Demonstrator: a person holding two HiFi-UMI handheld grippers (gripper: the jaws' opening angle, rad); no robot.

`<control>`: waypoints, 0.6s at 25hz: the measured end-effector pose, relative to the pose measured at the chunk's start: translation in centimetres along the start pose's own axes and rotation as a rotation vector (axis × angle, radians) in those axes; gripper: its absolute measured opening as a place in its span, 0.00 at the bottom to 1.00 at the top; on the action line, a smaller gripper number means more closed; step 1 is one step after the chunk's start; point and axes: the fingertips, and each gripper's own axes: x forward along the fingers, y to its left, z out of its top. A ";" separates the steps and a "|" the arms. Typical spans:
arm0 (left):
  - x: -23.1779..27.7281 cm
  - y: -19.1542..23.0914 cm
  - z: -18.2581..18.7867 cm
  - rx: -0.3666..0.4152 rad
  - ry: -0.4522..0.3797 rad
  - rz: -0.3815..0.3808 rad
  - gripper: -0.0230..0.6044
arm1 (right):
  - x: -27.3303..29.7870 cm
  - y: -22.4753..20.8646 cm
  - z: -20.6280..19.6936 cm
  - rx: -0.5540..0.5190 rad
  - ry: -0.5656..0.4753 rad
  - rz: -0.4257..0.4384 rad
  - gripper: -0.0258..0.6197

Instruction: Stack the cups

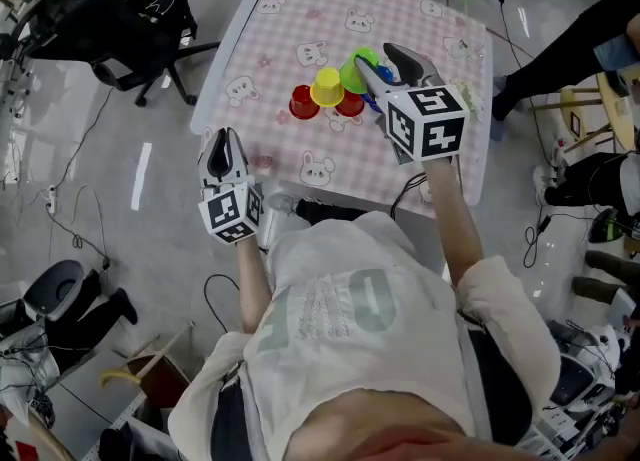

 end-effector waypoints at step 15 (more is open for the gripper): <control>-0.6 -5.9 14.5 0.169 -0.212 -0.086 0.09 | -7.9 1.6 5.1 0.056 -0.514 -0.096 0.10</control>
